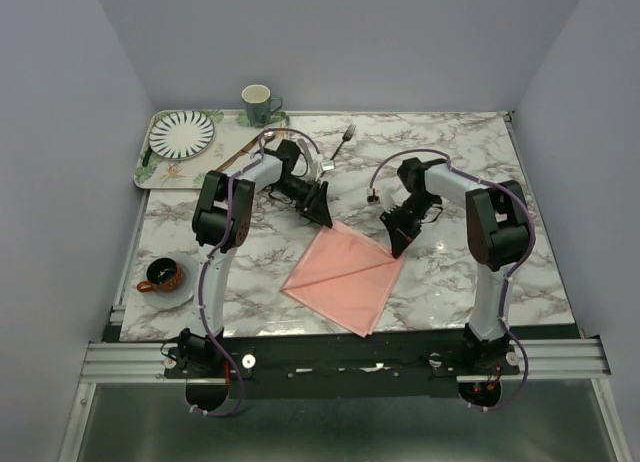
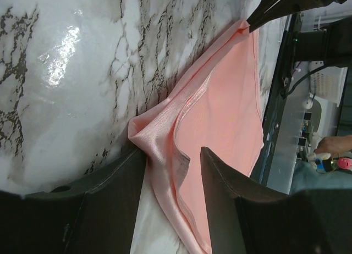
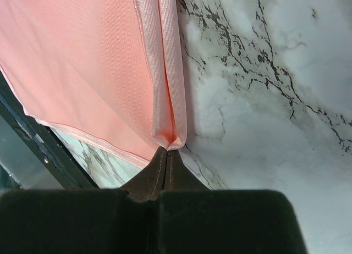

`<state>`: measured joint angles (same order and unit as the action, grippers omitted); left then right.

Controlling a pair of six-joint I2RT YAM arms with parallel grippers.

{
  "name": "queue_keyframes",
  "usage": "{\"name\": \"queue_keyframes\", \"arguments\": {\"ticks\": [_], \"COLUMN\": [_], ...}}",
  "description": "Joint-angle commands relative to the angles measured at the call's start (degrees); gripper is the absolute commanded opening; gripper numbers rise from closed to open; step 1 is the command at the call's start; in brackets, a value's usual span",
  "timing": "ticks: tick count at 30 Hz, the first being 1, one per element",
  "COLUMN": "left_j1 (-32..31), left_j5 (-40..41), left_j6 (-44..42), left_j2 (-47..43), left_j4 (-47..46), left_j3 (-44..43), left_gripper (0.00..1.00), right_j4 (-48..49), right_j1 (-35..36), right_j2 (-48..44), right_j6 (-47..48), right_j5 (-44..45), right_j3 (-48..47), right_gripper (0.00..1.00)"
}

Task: Fold the napkin into a case and place the utensils inside
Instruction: Pick up the upper triangle-folded napkin from the center of the board.

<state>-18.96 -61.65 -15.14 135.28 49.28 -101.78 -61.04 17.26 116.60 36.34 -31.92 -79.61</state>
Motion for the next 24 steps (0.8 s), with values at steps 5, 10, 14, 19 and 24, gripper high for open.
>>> {"name": "queue_keyframes", "arguments": {"ticks": [5,10,14,19,24], "left_j1": [-0.9,-0.99,-0.81,-0.73,-1.08], "left_j5": [-0.14,2.4,4.17,4.34,7.76], "left_j6": [-3.67,-2.8,-2.7,-3.49,-10.35], "left_j2": [3.32,3.5,0.17,-3.89,-2.22], "left_j4": [1.0,0.91,-1.02,-4.9,1.96], "left_j3": [-0.88,-1.76,0.78,3.35,-3.42], "left_gripper": [0.59,0.56,0.55,0.66,0.72], "right_j4": [-1.72,-2.6,-3.04,-3.91,-4.97], "right_j1": [0.23,0.23,0.23,0.23,0.23], "right_j2": [1.97,2.32,1.62,1.35,1.53], "right_j6": [2.6,3.65,4.97,6.38,7.78], "right_j5": [1.16,1.07,1.07,0.99,1.25], "right_j3": [-2.83,-3.36,-2.04,-1.42,-1.33], "right_gripper": [0.01,0.01,0.01,0.01,0.01]}}
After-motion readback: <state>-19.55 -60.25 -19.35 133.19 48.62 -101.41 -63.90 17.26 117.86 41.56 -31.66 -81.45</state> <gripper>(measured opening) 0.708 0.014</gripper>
